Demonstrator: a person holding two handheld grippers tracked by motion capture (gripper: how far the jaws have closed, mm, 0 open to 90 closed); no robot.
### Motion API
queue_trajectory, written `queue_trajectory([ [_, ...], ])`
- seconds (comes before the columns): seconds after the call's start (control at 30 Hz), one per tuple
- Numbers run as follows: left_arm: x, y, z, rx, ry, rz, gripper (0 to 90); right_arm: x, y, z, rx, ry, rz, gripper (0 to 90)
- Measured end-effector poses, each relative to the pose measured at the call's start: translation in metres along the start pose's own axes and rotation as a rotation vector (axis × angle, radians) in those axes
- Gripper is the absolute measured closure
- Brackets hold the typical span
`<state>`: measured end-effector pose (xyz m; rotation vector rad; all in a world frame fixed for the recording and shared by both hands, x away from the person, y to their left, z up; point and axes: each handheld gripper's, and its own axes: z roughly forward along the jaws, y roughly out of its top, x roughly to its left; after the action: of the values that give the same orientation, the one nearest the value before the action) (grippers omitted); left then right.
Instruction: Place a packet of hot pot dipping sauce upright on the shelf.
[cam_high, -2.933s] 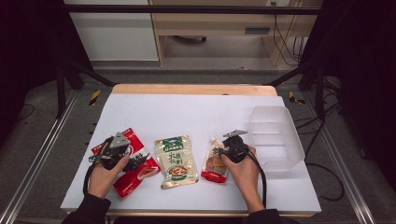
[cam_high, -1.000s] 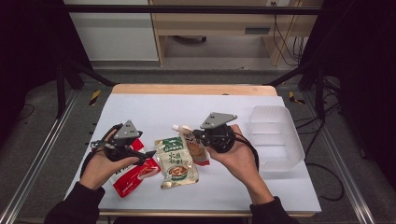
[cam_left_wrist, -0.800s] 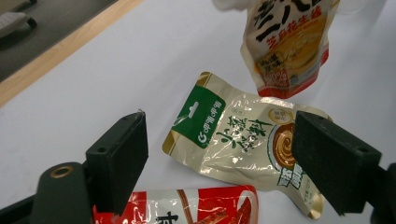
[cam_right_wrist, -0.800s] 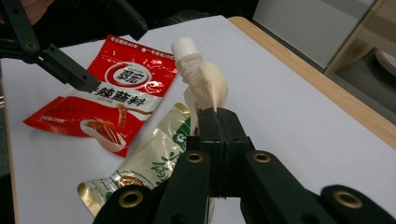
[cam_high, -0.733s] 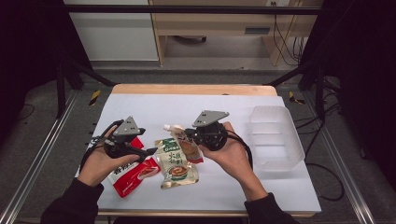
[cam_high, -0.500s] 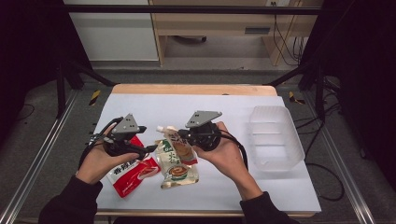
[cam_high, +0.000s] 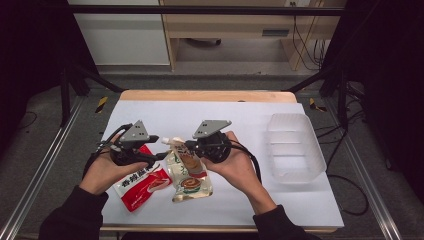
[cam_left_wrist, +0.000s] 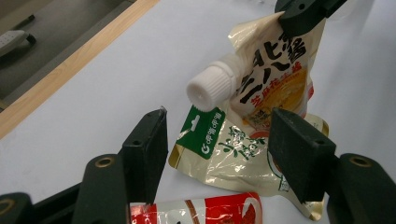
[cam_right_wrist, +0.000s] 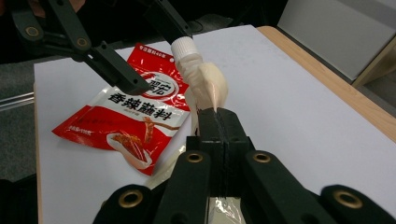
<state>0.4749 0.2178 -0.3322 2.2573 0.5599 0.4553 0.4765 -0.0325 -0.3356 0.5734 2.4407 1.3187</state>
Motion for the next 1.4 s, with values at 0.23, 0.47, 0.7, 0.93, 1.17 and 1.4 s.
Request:
queue_trajectory([
  [0.23,-0.002,0.009,0.004,-0.003,-0.014,0.023,42.0,0.004,0.002,0.003,-0.007,0.022,-0.013,90.0],
  [0.47,0.000,0.011,0.006,-0.018,-0.046,0.020,52.2,0.006,0.002,0.003,-0.017,0.042,-0.017,90.0],
  [0.7,0.000,0.012,0.007,0.000,-0.067,0.015,69.2,0.004,0.000,0.003,-0.015,0.035,-0.009,90.0],
  [0.93,-0.003,0.020,0.007,-0.001,-0.105,0.029,72.3,-0.001,-0.004,-0.003,-0.018,0.017,-0.009,90.0],
  [1.17,-0.006,0.038,0.006,0.033,-0.124,0.068,73.4,-0.006,-0.007,-0.008,0.008,0.014,-0.031,89.1],
  [1.4,-0.009,0.049,0.006,0.068,-0.113,0.101,73.9,-0.008,0.000,-0.012,0.096,-0.035,-0.156,63.9],
])
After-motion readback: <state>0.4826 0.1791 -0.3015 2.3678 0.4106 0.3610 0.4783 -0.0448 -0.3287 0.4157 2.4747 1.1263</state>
